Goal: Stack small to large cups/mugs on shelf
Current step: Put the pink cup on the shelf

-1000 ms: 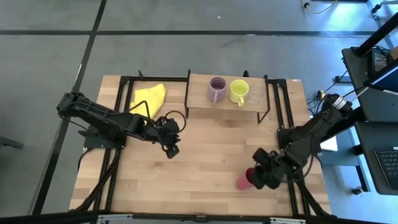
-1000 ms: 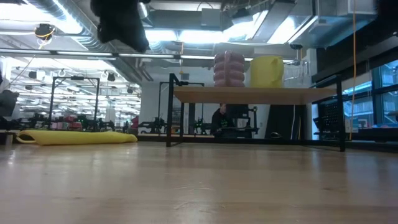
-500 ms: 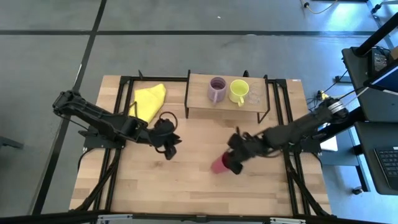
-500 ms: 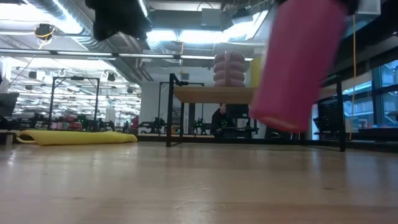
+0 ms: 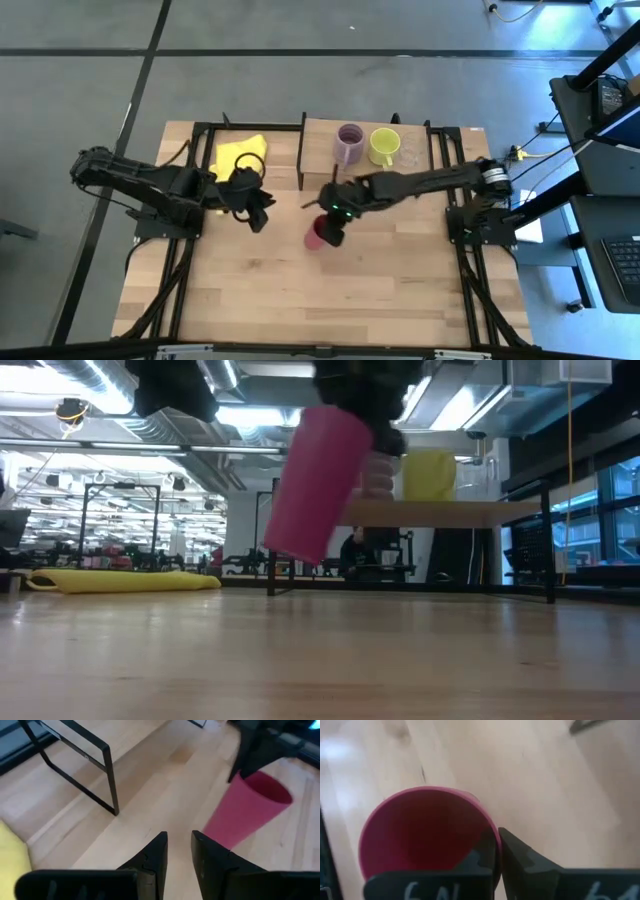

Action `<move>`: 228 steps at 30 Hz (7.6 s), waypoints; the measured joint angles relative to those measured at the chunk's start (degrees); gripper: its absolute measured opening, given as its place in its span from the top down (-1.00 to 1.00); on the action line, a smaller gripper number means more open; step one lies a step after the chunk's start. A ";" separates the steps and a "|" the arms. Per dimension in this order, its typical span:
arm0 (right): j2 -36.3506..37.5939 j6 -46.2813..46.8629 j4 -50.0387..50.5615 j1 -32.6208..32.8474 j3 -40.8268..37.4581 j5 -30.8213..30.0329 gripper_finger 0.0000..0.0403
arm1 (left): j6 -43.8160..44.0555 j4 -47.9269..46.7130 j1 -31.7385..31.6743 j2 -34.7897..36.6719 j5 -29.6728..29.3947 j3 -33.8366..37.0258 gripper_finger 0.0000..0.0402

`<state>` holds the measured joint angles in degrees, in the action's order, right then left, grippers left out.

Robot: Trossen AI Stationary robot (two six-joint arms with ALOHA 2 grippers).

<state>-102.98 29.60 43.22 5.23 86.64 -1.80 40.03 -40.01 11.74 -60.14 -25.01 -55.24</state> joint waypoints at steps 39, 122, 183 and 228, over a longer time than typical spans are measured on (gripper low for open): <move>-14.20 -13.52 8.79 -2.05 17.57 0.05 0.39 | -10.53 1.70 -9.45 -1.53 17.06 0.00 0.60; -8.76 1.88 45.37 0.70 46.46 -31.67 0.38 | 13.22 31.12 -6.86 -17.74 16.65 12.08 0.47; -7.67 25.93 46.79 10.13 43.18 -33.21 0.38 | -28.57 -30.46 -33.62 -28.63 15.57 -58.55 1.00; -7.60 44.21 46.82 13.73 28.74 -24.27 0.38 | -42.36 -41.61 -44.47 -52.19 28.65 -78.25 1.00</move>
<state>-110.59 73.81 90.04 18.96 115.38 -26.08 -2.34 -81.62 -32.73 -112.33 3.64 -133.49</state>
